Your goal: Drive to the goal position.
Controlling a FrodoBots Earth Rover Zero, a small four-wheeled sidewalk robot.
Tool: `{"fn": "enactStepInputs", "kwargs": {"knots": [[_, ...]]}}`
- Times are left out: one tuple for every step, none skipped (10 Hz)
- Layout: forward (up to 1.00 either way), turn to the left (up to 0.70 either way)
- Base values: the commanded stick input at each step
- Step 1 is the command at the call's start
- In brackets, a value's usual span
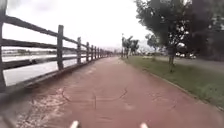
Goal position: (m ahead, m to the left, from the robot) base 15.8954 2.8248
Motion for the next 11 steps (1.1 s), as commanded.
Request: {"fn": "enactStepInputs", "kwargs": {"knots": [[1.0,-0.26],[1.0,-0.04],[1.0,0.0],[1.0,0.0],[1.0,0.0],[1.0,0.0],[1.0,0.0],[1.0,0.0],[1.0,0.0],[1.0,0.0],[1.0,0.0]]}}
